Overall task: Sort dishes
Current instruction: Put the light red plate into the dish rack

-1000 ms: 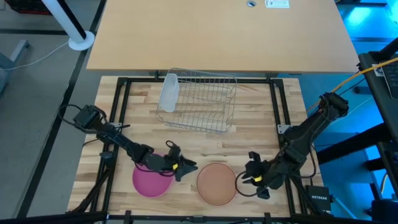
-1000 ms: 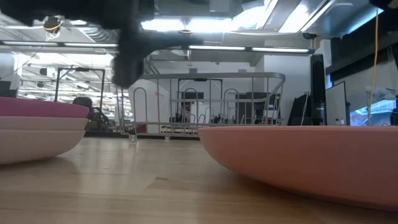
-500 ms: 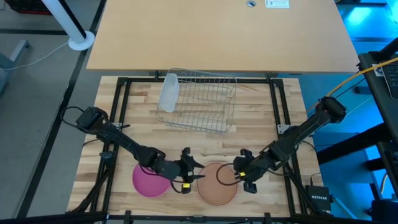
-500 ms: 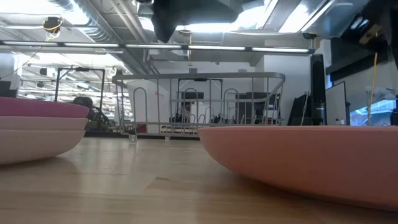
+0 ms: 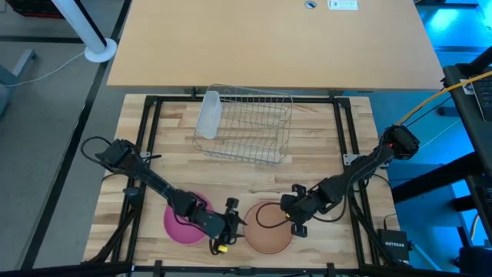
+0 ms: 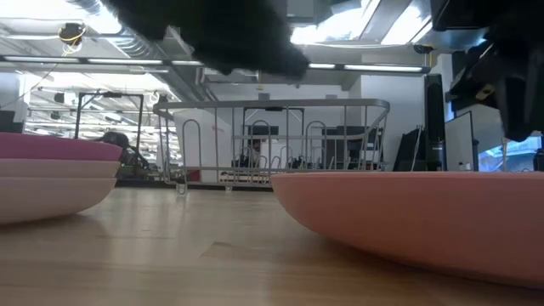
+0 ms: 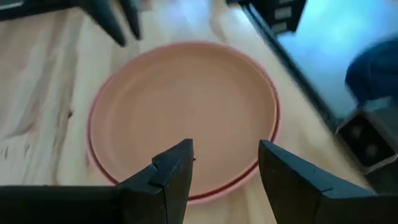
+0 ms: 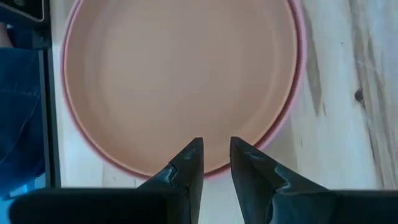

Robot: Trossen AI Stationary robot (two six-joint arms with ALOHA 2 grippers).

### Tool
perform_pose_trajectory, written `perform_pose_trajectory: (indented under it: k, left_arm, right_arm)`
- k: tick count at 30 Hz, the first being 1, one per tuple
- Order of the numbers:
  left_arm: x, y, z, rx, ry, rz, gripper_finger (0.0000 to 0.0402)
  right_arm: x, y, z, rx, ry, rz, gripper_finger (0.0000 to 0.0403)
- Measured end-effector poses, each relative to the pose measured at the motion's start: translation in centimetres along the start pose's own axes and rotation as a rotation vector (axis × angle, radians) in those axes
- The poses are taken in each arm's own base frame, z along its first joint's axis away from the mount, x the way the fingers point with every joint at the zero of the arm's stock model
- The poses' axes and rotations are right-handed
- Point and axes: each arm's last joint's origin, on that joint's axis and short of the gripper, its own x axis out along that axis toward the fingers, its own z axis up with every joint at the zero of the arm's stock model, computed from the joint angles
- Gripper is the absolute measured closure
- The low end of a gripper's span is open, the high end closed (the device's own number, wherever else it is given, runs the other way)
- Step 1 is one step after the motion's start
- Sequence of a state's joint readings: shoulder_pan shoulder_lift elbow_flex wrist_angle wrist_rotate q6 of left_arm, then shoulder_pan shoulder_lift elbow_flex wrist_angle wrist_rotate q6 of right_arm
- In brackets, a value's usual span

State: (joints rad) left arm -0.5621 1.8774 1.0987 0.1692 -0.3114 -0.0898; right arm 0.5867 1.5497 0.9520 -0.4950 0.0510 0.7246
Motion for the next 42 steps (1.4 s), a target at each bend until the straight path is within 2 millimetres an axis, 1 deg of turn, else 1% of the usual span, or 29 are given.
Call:
perform_pose_trajectory:
  k: [5, 8, 12, 19, 29, 38, 42]
  left_arm:
    - [1.6, -0.3, -0.2, 0.2, 0.021, 0.036, 0.0231]
    - [2.5, -0.2, -0.7, 0.313, 0.075, 0.053, 0.0231]
    - [2.8, 0.0, -1.1, 0.402, 0.165, 0.053, 0.0231]
    - [2.8, -0.1, -0.6, 0.438, 0.173, 0.051, 0.0231]
    - [2.5, -0.5, -1.2, 0.458, 0.226, 0.01, 0.0232]
    - [2.5, -0.7, -1.2, 0.458, 0.219, 0.004, 0.0259]
    - [2.6, -0.7, -1.2, 0.458, 0.221, 0.005, 0.0263]
  right_arm:
    - [0.0, -0.1, 0.1, 0.005, 0.005, 0.006, 0.0318]
    - [0.0, -0.1, 0.1, 0.004, 0.002, 0.009, 0.0318]
    - [0.0, 0.0, 0.2, 0.004, -0.003, 0.013, 0.0318]
    - [0.0, 0.1, 0.3, 0.005, -0.017, 0.026, 0.0318]
    - [0.0, 0.1, 0.3, 0.005, -0.017, 0.026, 0.0318]
    - [0.0, -0.1, 0.4, 0.007, -0.066, -0.03, 0.0318]
    - [0.0, -0.1, 0.5, 0.008, -0.078, -0.043, 0.0318]
